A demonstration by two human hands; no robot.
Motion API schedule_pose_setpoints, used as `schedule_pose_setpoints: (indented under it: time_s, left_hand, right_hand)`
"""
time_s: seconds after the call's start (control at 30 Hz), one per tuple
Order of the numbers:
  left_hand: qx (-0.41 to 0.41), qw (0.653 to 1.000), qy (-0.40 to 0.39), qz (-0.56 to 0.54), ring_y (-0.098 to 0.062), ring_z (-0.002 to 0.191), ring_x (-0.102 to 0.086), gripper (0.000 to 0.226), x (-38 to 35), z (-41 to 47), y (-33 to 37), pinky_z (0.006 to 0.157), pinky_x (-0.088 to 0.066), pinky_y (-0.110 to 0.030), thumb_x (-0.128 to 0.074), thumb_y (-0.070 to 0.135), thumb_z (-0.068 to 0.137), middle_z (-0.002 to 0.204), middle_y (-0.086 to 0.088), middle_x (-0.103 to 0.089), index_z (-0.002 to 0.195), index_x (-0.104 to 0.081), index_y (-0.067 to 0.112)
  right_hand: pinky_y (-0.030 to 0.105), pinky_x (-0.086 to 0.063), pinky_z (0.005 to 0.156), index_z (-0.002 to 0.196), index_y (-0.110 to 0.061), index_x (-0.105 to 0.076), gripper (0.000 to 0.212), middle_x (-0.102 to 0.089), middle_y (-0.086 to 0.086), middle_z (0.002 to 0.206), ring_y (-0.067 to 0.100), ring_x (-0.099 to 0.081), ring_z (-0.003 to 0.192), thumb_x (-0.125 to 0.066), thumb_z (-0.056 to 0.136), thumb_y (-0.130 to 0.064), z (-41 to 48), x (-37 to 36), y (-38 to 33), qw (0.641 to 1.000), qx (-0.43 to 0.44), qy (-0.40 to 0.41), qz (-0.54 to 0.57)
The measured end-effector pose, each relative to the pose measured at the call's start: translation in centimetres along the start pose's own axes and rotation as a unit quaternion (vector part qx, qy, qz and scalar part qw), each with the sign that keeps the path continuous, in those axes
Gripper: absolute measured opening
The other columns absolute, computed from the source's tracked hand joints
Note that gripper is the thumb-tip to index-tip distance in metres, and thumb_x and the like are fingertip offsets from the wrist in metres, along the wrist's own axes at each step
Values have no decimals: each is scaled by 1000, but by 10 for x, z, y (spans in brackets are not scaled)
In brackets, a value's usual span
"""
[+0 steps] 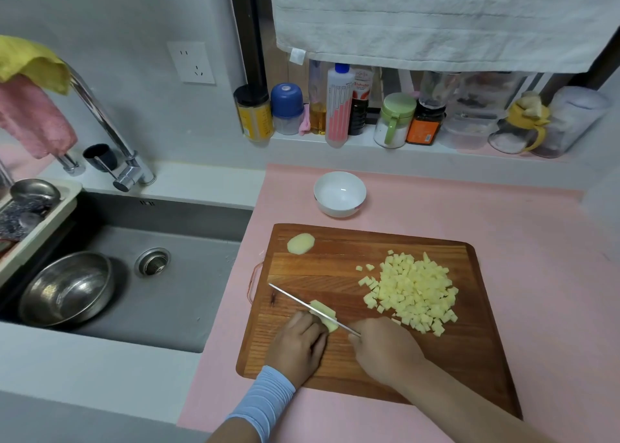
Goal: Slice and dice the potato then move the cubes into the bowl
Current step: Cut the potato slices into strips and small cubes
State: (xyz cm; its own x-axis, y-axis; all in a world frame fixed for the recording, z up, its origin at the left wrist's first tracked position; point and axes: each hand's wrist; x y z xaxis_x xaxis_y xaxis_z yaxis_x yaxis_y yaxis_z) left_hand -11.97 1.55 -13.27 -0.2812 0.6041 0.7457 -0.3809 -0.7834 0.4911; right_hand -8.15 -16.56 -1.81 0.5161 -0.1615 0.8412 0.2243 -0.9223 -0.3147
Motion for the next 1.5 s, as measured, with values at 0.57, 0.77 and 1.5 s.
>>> schedule_pose_setpoints:
  time_s: [0.57,0.77,1.5]
  left_hand:
    - [11,1000,9,-15,-16,83,-58,6,-2,-1,-4,73,-52,-28,-68,13,91,89,2,-61,85,-70,12]
    - [-3,1000,9,4,-18,81,-57,10,-3,-2,-3,70,-52,-30,-67,13,91,87,-1,-61,82,-68,11]
    - [22,999,26,14,-15,82,-58,6,-7,-11,-3,62,-54,-33,-69,15,92,89,3,-61,86,-70,14]
  right_hand:
    - [22,-38,56,76,-27,-57,28,-58,-9,71,8,-57,67,-51,102,-35,-10,5,11,998,-43,-44,27]
    - [29,-43,65,85,-20,-62,19,-57,-3,79,19,-58,75,-54,99,-30,18,1,-16,999,-35,-23,16]
    - [24,-41,58,70,-28,-51,35,-57,-10,69,7,-57,68,-48,103,-39,-24,5,6,1000,-8,-21,10]
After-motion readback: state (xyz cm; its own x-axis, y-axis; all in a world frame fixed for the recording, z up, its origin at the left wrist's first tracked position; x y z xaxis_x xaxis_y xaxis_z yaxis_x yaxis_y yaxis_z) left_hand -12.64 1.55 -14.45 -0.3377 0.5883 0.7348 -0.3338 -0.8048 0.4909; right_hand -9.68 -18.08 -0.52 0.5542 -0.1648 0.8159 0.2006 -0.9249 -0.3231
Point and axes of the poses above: each hand's wrist, its own z-axis towards the middle knuckle, its own x-axis out of the back of the hand, y = z × x
